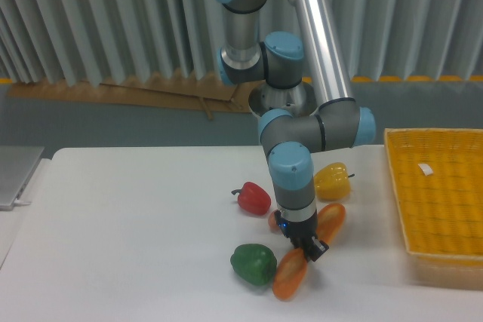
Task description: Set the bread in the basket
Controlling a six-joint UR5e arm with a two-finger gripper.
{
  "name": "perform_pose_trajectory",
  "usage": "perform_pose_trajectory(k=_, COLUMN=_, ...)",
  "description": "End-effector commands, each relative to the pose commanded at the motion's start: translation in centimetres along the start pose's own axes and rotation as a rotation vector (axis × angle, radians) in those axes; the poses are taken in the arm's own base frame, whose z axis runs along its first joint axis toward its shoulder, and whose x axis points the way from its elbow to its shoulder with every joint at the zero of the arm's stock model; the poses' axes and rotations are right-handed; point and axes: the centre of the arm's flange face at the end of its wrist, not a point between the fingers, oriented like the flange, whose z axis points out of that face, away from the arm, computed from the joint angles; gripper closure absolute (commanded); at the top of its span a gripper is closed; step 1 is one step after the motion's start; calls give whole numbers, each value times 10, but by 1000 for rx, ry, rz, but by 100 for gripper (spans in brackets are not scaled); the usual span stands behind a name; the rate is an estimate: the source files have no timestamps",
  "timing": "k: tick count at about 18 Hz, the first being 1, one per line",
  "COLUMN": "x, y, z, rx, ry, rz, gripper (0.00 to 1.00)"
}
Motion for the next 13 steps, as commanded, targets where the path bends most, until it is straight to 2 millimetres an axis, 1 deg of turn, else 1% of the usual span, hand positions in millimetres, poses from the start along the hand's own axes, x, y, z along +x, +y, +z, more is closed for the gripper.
perform_pose_trajectory(k=3, x=-4, y=11, z=-22, rx=18, ry=-23, rz=-17, gripper=69)
perform_pose_trajectory(k=4, x=-3, y=11, z=-24, rx=17, ry=-25, rz=-17, gripper=70)
perform_pose_trajectory(k=7, x=0, y=12, z=-22, rx=14, ry=-19, rz=-18, gripper=70)
perform_pose_trajectory(k=11, x=9, y=23, z=-41, rx=7, ry=-8, rz=-20, gripper=72)
perform_pose_trajectory(k=13, x=11, y=33, z=-52, rx=0, ry=5, rz=-27, gripper=72)
